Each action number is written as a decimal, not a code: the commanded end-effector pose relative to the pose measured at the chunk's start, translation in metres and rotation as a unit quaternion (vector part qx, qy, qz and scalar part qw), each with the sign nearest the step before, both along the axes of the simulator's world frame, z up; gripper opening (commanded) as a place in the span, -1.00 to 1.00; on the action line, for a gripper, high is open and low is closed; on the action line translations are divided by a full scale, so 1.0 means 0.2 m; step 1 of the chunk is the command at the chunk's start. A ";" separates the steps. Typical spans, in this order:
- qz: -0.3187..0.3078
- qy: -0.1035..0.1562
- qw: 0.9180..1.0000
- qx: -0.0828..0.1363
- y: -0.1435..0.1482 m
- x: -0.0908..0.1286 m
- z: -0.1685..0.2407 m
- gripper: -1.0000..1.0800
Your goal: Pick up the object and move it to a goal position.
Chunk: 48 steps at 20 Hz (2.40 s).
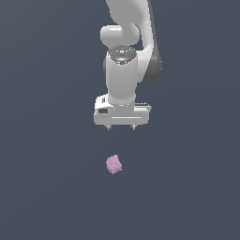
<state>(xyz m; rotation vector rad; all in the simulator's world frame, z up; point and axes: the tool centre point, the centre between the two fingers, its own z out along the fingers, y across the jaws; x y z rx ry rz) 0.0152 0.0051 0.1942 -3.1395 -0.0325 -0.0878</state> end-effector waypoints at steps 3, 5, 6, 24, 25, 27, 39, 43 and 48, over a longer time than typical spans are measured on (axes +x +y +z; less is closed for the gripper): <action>0.003 0.000 1.000 0.000 0.01 0.00 0.00 0.92; 0.013 0.000 1.000 0.000 0.04 0.00 0.01 0.92; 0.021 0.000 1.000 -0.001 0.07 0.00 0.02 0.92; 0.069 0.005 0.998 -0.004 0.10 0.11 -0.04 0.92; 0.074 0.006 0.997 -0.004 0.09 0.13 -0.06 0.92; 0.085 0.008 0.996 -0.005 0.07 0.17 -0.09 0.92; 0.164 0.022 0.986 -0.007 -0.10 0.42 -0.37 0.92; 0.181 0.025 0.983 -0.007 -0.14 0.46 -0.44 0.92; 0.193 0.027 0.981 -0.006 -0.17 0.49 -0.49 0.92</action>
